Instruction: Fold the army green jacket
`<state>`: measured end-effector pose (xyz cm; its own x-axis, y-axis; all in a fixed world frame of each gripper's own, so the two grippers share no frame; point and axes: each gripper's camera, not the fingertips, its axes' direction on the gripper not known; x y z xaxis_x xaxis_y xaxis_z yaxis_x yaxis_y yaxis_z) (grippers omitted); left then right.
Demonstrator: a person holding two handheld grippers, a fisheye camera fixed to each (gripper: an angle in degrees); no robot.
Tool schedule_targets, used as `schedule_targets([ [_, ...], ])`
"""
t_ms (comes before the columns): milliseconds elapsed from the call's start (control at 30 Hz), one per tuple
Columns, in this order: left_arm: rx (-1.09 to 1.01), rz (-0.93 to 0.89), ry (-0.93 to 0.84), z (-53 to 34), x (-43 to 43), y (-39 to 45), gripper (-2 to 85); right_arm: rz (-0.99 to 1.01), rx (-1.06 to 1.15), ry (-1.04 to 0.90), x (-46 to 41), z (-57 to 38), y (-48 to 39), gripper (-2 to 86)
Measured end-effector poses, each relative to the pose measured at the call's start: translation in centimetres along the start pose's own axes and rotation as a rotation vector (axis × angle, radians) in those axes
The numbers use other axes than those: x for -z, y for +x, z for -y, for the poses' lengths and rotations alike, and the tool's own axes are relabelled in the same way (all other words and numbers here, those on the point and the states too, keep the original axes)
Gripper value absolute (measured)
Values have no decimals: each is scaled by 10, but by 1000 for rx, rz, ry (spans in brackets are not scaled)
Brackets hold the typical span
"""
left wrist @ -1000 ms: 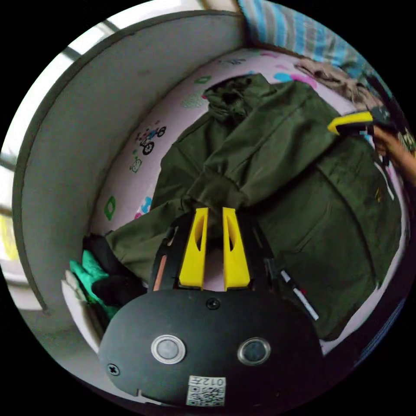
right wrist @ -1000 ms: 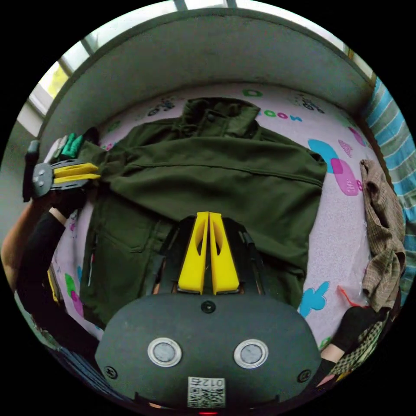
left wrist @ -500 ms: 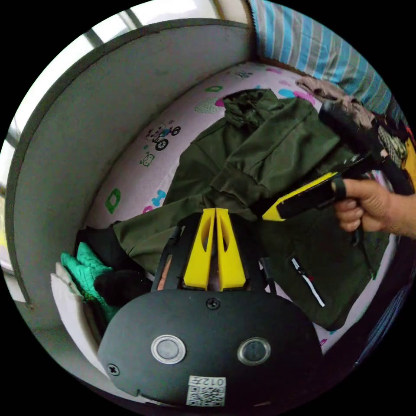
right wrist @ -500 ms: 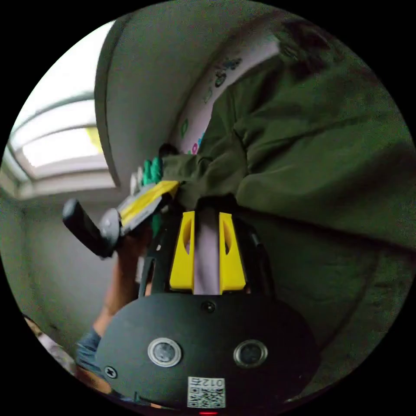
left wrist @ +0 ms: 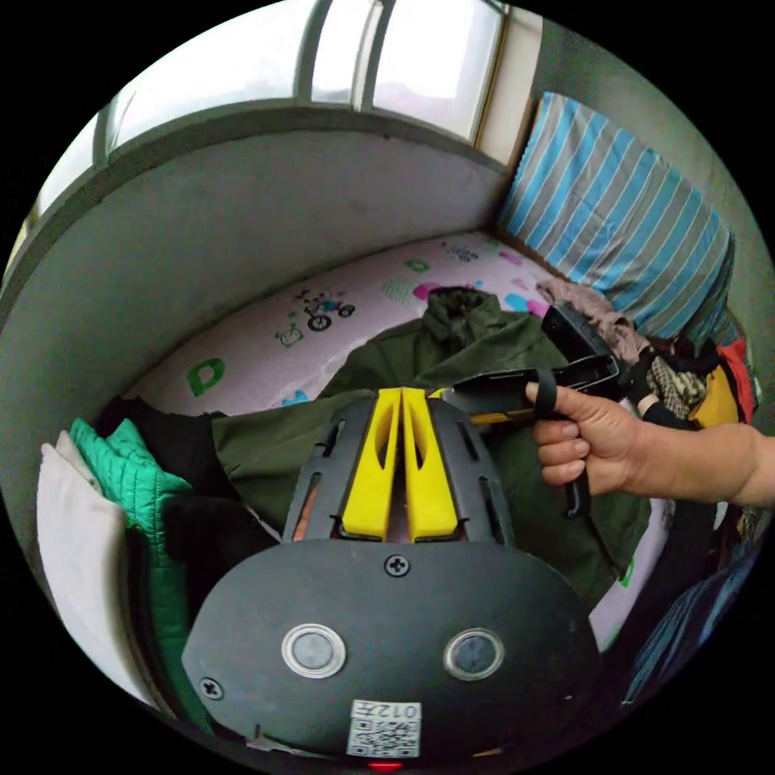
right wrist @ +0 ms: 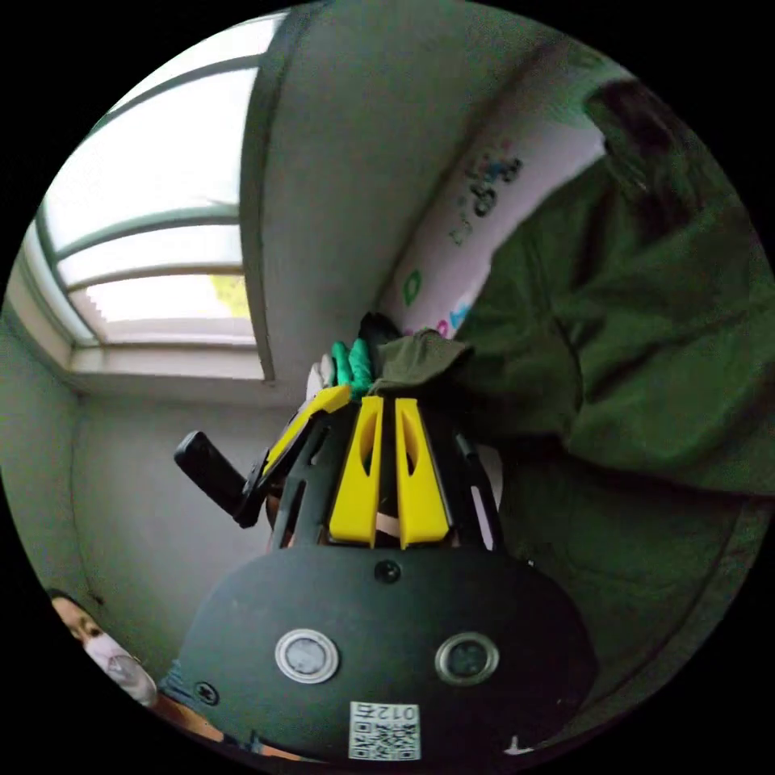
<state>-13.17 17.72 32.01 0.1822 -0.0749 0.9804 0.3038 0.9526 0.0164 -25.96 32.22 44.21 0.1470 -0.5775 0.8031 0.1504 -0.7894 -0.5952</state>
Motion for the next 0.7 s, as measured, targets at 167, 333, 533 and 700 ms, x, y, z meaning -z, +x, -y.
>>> schedule_targets([
  [167,67,-57,187,26,54,-15,0,-100,283,15,44,15,-80,2],
  [333,153,-55,235,47,68,-34,4,-221,422,58,94,13,-125,2],
  [533,237,-44,124,55,41,-57,5,-351,453,124,156,-2,-122,4],
  [700,263,-31,-24,60,2,-66,7,-460,425,166,202,-10,-96,4],
])
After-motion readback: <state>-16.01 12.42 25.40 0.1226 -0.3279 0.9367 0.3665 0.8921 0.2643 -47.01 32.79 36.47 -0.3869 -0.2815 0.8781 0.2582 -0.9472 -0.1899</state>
